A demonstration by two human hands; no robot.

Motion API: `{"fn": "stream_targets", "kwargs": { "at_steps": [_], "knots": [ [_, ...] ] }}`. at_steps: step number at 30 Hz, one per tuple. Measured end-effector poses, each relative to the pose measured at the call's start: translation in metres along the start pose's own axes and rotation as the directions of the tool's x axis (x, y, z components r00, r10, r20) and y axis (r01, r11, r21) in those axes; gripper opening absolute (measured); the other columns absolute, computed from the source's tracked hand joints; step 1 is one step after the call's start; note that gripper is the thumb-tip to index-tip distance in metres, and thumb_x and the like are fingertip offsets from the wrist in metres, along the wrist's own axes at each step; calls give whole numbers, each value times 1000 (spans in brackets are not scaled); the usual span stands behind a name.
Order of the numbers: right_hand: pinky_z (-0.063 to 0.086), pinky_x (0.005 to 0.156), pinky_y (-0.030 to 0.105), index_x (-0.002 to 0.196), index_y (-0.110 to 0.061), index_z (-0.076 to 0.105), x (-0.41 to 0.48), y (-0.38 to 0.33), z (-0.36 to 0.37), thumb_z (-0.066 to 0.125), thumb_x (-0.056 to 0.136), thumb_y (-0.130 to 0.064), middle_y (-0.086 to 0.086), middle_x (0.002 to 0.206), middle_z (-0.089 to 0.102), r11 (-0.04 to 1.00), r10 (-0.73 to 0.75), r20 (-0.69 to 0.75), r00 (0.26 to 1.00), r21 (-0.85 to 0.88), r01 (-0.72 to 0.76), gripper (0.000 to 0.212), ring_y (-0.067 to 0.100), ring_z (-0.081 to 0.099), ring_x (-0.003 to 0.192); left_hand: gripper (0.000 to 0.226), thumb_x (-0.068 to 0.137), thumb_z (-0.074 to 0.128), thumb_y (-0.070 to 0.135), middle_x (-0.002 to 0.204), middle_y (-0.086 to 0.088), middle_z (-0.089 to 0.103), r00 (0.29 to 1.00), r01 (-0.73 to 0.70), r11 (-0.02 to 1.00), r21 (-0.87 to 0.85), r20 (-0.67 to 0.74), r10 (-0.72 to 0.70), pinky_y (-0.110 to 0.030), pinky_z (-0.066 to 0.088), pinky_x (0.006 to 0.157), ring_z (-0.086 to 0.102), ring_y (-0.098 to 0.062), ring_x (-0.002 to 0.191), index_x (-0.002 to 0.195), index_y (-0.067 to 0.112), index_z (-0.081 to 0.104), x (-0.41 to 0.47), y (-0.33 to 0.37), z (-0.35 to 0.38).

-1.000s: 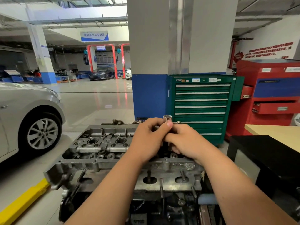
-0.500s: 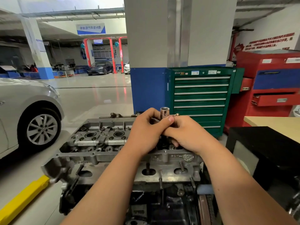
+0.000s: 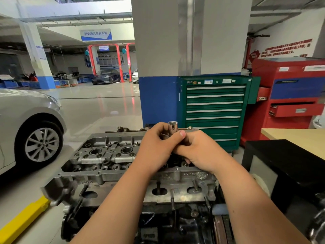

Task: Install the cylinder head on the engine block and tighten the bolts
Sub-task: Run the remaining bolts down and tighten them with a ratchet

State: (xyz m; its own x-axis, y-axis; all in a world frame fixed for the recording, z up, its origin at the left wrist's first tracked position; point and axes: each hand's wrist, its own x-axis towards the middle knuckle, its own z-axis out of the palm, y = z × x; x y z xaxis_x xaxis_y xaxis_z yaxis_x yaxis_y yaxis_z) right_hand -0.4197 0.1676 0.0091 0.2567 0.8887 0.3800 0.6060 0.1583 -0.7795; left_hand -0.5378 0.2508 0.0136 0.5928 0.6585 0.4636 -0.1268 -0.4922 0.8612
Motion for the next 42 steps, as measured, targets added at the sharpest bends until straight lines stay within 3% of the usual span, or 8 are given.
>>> {"fn": "stream_targets", "kwargs": {
  "at_steps": [3, 7, 11, 15, 26, 34, 39, 42],
  "knots": [
    [41, 53, 25, 80, -36, 70, 0, -1, 0, 64, 81, -20, -14, 57, 63, 999, -4, -29, 1000, -32, 4, 17, 0, 53, 49, 19, 80, 75, 30, 66, 4, 59, 1000, -18, 1000, 8, -7, 18, -23, 44, 61, 51, -9, 63, 72, 22, 60, 0, 0, 0],
    [56, 75, 44, 86, -36, 72, 0, -2, 2, 66, 78, -21, -6, 78, 73, 1000, 0, -63, 998, -31, -2, 18, 18, 69, 77, 13, 82, 73, 28, 80, -8, 69, 999, -47, 999, -8, 4, 47, -36, 51, 72, 61, -19, 71, 79, 15, 70, -2, 1, 0],
    [56, 74, 37, 93, -28, 74, 1, -2, 4, 68, 79, -28, -9, 78, 73, 999, 37, -92, 995, -34, -40, 15, 9, 68, 73, 12, 88, 65, 32, 81, 7, 71, 997, -59, 998, -10, 57, 59, -20, 48, 69, 64, -7, 75, 82, 25, 73, -3, 2, -1],
    [43, 55, 35, 73, -9, 67, -1, -4, 6, 74, 78, -29, 0, 56, 57, 994, 24, -191, 981, -100, -44, 21, 10, 48, 52, 23, 95, 56, 31, 81, 10, 69, 993, -50, 998, -29, 105, 53, -18, 45, 74, 61, -1, 79, 76, 29, 67, -1, 3, -2],
    [54, 57, 33, 90, -37, 67, -4, -4, 5, 57, 90, -25, -2, 80, 72, 996, 25, -63, 998, -86, -31, 16, 8, 62, 58, 6, 89, 66, 23, 78, 12, 71, 996, -85, 988, -129, 20, 89, -9, 45, 65, 64, 2, 74, 88, 21, 72, 2, -2, -1],
    [47, 52, 31, 92, -13, 71, -5, -4, 1, 62, 88, -14, 2, 61, 63, 1000, 5, -45, 999, -4, -5, 9, 9, 51, 45, 21, 91, 63, 23, 71, 17, 65, 990, -137, 987, -87, 25, 139, -7, 42, 64, 59, 4, 70, 71, 29, 65, -1, -1, -3],
    [54, 66, 30, 96, -19, 74, -1, -6, 5, 70, 85, -21, -10, 73, 72, 1000, 11, -103, 995, -4, -12, 12, 7, 66, 66, 1, 87, 68, 27, 88, 6, 72, 998, -64, 989, -130, -6, 63, -20, 51, 75, 67, -8, 85, 88, 27, 69, 2, -3, 0],
    [56, 77, 37, 95, -25, 74, 1, -5, 7, 70, 82, -28, -12, 80, 73, 996, 50, -146, 988, -70, -61, 15, 6, 68, 77, 22, 80, 76, 30, 93, -8, 70, 998, -30, 991, -128, -53, 23, -29, 55, 75, 68, -19, 86, 91, 15, 64, 5, -5, 3]
  ]
}}
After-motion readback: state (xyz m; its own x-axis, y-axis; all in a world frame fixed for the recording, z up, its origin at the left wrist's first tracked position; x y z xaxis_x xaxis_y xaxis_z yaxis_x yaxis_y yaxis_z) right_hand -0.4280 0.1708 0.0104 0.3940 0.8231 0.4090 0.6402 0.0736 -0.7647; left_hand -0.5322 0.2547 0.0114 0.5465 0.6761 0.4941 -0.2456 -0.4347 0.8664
